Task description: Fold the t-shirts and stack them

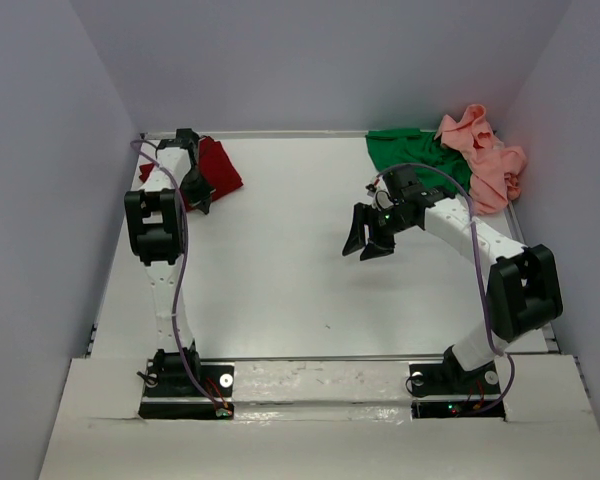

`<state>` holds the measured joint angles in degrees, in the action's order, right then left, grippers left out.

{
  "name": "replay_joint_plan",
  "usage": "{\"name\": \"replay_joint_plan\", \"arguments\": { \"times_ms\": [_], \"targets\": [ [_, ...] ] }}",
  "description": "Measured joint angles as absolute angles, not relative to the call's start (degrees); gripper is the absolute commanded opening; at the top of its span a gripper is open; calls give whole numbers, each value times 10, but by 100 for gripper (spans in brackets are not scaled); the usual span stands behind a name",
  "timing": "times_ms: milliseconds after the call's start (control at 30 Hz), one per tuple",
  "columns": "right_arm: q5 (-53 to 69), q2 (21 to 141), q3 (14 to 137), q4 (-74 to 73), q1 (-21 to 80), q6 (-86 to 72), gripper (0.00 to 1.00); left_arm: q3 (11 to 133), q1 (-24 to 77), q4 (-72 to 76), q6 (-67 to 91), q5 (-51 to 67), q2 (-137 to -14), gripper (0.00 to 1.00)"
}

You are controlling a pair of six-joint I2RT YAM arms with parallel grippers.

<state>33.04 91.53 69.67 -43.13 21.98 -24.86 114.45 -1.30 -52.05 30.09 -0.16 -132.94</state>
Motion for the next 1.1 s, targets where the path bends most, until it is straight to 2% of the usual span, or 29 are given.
{"name": "replay_joint_plan", "arguments": {
  "times_ms": [600, 1100],
  "targets": [
    [331, 915, 697, -429, 220, -248, 65, 1216, -66, -556, 300, -58, -1354, 0],
    [330, 913, 695, -428, 220, -248, 65, 1285, -98, -558, 297, -41, -1411, 0]
  ]
}}
